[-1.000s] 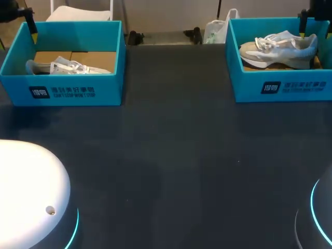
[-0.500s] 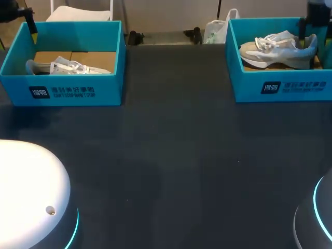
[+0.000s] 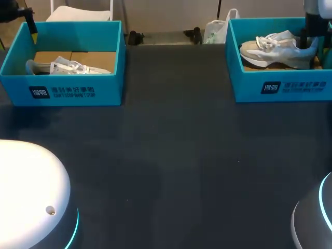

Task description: Take the shoe out of the shoebox, open the shoe tongue, remove and reinsert the insole, then place the shoe into the shoebox

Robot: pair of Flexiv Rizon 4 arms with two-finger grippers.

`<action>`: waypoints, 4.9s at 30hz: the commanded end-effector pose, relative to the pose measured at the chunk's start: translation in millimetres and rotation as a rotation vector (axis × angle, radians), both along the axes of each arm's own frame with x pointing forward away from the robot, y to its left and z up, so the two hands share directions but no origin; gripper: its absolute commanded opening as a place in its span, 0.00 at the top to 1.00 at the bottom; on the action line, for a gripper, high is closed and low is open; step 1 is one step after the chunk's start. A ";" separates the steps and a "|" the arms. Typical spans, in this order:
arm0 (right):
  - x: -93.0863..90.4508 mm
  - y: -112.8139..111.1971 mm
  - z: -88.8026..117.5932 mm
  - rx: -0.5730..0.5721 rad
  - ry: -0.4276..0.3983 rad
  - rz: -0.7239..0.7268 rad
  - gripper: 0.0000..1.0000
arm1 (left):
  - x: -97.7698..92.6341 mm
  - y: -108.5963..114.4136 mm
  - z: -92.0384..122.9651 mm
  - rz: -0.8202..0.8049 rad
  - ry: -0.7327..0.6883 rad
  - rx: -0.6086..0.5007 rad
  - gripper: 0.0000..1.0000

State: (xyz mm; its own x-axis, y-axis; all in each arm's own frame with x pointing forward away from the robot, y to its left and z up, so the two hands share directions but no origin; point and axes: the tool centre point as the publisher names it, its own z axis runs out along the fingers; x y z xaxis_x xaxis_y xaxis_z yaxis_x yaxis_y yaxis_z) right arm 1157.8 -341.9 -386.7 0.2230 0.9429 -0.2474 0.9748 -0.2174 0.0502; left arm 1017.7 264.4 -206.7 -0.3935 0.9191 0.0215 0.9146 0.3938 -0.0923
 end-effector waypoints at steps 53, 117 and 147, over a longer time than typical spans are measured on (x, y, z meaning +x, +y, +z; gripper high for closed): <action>-97.8 93.2 208.7 0.067 -0.056 0.195 1.00 | 0.9 0.5 0.4 -0.001 0.002 0.001 0.00; -412.1 389.1 221.3 -0.046 -0.121 0.142 1.00 | 0.9 0.5 0.4 -0.001 0.002 0.001 0.00; -412.1 389.1 221.3 -0.046 -0.121 0.142 1.00 | 0.9 0.5 0.4 -0.001 0.002 0.001 0.00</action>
State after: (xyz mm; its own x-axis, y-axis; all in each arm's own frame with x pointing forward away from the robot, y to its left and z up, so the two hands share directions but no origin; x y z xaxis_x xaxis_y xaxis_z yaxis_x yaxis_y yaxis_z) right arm 745.9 47.7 -166.3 0.1194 0.9544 -0.2735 0.9819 -0.0727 0.1748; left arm 1017.7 264.5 -206.8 -0.3937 0.9190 0.0214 0.9145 0.3939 -0.0924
